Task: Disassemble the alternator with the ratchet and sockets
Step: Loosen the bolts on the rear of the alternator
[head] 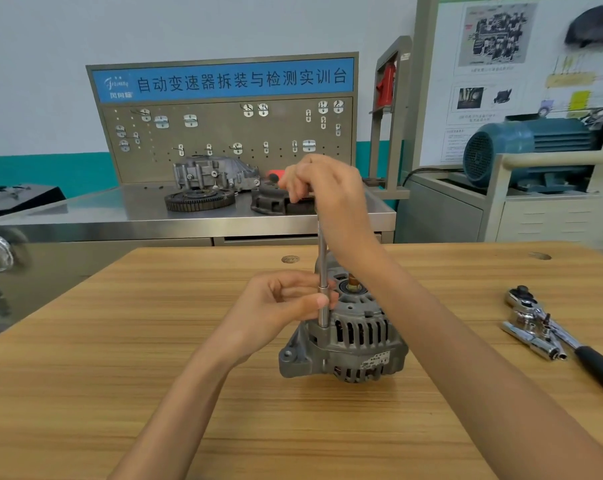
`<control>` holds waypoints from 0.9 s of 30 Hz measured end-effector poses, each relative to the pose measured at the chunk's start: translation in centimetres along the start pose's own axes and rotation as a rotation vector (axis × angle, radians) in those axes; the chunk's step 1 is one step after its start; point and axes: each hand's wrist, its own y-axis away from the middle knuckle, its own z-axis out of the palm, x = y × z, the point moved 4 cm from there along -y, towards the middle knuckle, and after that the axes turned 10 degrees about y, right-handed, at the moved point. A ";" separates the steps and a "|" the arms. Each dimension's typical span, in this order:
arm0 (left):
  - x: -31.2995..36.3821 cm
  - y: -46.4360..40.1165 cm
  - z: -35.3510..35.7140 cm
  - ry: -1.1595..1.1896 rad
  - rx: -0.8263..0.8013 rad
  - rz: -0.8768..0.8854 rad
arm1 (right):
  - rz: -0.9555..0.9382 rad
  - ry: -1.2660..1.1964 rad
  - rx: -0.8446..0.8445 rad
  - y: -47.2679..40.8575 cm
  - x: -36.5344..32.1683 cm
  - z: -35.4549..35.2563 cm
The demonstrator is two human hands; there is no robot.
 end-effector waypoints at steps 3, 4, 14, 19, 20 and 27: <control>0.0 -0.1 0.0 -0.032 0.091 0.014 | -0.083 0.276 0.141 0.6 -0.1 -0.1; 0.0 -0.2 0.2 -0.065 0.125 0.037 | -0.124 0.406 0.213 0.9 -0.1 -0.2; -0.3 0.3 1.1 -0.087 0.058 0.082 | -0.118 0.383 0.162 0.2 -0.1 -0.3; -0.3 0.2 0.9 -0.023 0.006 0.039 | 0.058 -0.081 -0.155 -0.9 0.8 -0.6; -0.3 0.2 0.8 -0.018 0.013 0.030 | 0.070 -0.132 -0.182 -0.9 0.8 -0.5; 0.2 -0.5 0.7 -0.199 0.207 0.115 | -0.121 0.801 0.320 0.9 -0.7 -0.3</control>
